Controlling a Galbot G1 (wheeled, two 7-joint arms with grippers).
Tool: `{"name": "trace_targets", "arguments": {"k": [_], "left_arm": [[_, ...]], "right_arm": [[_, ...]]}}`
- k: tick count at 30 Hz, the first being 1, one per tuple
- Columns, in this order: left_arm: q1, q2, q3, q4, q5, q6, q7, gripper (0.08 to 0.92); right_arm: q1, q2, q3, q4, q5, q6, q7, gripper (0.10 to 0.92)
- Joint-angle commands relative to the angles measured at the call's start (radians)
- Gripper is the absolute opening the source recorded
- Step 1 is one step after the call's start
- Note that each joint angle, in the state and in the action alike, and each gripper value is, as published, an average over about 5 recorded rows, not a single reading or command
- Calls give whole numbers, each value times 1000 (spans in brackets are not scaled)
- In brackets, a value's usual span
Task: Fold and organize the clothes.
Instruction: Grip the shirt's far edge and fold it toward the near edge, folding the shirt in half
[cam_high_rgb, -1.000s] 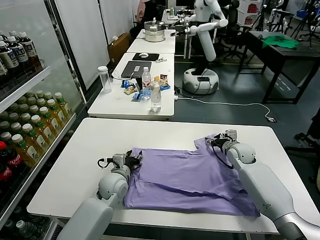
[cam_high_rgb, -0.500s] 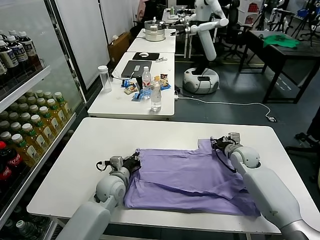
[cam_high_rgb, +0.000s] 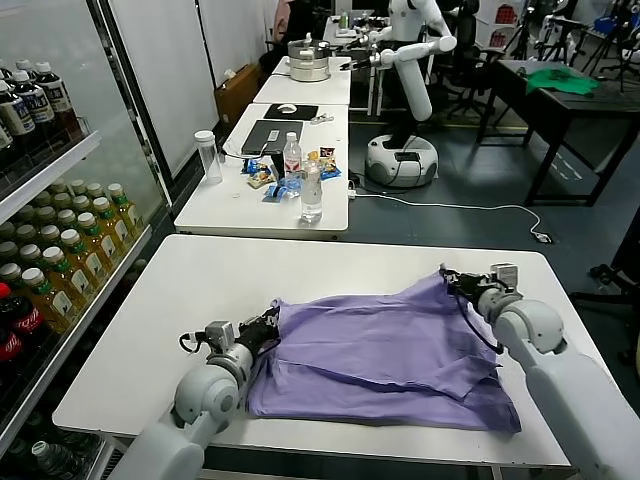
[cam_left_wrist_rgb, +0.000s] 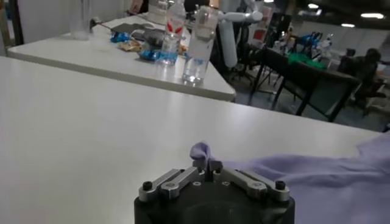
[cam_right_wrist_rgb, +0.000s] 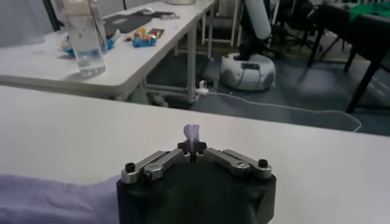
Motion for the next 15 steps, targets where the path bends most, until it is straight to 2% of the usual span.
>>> {"name": "trace_targets", "arguments": {"k": [1, 10, 15], "left_arm": [[89, 36, -29, -130, -42, -1, 3, 111], [114, 118, -85, -155, -145, 40, 13, 105], [147, 140, -82, -186, -137, 63, 23, 103]], "right_arm": [[-272, -46, 190, 241, 13, 1, 12, 112], [-438, -44, 312, 336, 13, 1, 21, 112], [-514, -29, 341, 360, -1, 1, 22, 112]]}}
